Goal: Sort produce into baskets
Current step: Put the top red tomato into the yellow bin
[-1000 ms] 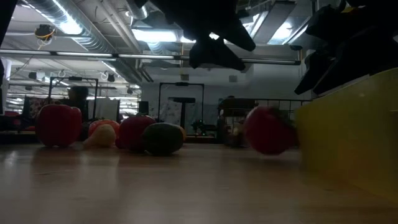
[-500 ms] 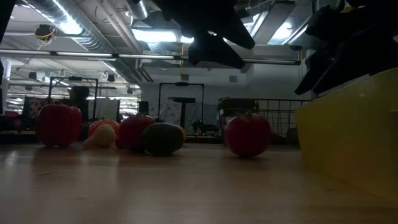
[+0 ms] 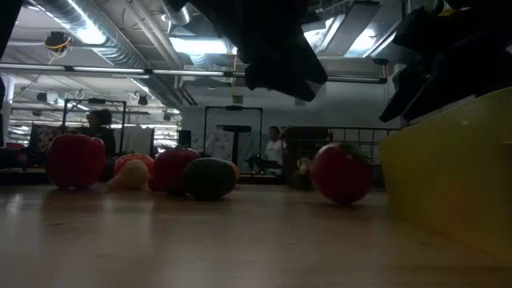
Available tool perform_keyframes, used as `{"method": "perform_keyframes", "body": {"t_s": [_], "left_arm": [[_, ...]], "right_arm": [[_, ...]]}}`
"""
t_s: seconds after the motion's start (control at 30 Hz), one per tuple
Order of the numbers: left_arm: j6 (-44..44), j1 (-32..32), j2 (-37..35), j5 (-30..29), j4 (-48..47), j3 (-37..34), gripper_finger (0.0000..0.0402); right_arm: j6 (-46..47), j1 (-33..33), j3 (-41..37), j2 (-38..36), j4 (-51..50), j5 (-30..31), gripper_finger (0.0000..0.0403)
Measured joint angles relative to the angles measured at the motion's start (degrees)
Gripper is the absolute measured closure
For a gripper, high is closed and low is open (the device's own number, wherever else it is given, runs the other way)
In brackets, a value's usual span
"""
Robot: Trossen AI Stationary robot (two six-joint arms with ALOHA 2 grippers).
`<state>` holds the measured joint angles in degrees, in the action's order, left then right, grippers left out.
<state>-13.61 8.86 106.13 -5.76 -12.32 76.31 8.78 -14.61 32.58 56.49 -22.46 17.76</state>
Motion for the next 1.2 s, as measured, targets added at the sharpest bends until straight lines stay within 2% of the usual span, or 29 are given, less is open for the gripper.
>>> {"method": "perform_keyframes", "body": {"t_s": [0.27,0.53,0.73,0.83,1.2], "left_arm": [[-0.2,-0.4,0.6,0.0,2.0,0.0,0.0178],[-4.3,-1.1,1.0,-0.1,2.3,0.0,0.0178],[-1.7,-1.1,1.1,0.0,2.3,0.0,0.0175],[-1.4,-1.1,1.6,0.0,2.1,0.0,0.0152],[2.3,-3.4,4.9,-0.1,2.2,0.0,0.0012]], "right_arm": [[0.0,0.0,0.0,0.0,0.0,-0.4,0.0026],[-0.1,0.0,0.0,0.0,0.0,-0.5,0.0026],[-0.1,0.0,0.0,0.0,0.0,-0.5,0.0026],[-0.1,0.0,0.0,0.0,0.0,-0.5,0.0026],[-0.1,0.0,0.0,0.0,-0.1,-0.5,0.0026]]}}
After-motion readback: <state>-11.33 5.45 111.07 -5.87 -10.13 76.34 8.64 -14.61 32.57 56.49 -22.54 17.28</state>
